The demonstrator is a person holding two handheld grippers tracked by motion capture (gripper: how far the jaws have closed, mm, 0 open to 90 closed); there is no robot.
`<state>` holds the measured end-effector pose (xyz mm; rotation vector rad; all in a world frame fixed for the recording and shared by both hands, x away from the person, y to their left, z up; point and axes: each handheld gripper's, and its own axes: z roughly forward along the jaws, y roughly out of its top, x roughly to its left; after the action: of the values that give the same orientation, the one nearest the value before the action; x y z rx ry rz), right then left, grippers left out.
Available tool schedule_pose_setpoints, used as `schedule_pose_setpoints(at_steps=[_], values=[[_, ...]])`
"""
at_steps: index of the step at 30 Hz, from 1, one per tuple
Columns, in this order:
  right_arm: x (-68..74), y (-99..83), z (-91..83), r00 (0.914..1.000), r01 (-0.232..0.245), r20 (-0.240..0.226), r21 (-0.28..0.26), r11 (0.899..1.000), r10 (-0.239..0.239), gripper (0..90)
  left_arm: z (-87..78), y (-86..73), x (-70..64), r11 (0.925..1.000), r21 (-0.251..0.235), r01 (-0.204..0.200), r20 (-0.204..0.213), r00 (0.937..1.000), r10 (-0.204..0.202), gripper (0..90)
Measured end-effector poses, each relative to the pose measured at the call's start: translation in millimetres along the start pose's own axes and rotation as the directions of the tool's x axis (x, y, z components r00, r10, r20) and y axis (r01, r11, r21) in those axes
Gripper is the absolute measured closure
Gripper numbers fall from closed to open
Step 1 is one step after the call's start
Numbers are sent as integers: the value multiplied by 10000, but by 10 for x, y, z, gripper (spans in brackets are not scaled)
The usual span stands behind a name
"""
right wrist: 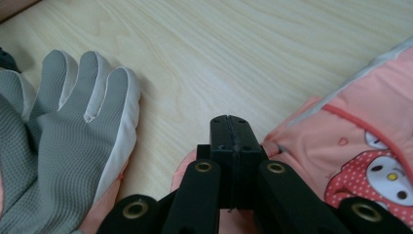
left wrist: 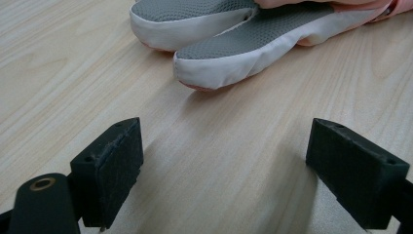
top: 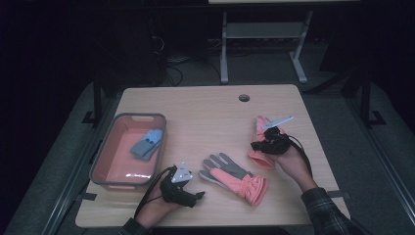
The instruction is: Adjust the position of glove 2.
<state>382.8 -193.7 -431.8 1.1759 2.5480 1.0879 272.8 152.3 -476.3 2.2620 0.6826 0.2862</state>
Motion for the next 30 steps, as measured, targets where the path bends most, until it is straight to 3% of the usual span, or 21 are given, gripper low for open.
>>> schedule_pose_setpoints(at_steps=[15, 23, 26, 30], values=[[-61, -362, -345, 10000, -97, 28, 413, 9991, 96, 897, 0, -1, -1, 10000, -4, 2, -7, 10000, -2, 129], [-244, -555, -594, 9979, -477, 446, 379, 9981, 460, 886, 1, -3, -6, 10000, -10, 55, 25, 10000, -55, 129], [-288, -556, -660, 9984, -565, 99, 368, 9977, 561, 816, 1, -2, -5, 10000, -11, 49, 24, 10000, -49, 129], [-326, -423, -731, 9990, -292, 335, 161, 9994, 286, 741, 1, -2, -5, 10000, -11, 50, 24, 10000, -50, 129]])
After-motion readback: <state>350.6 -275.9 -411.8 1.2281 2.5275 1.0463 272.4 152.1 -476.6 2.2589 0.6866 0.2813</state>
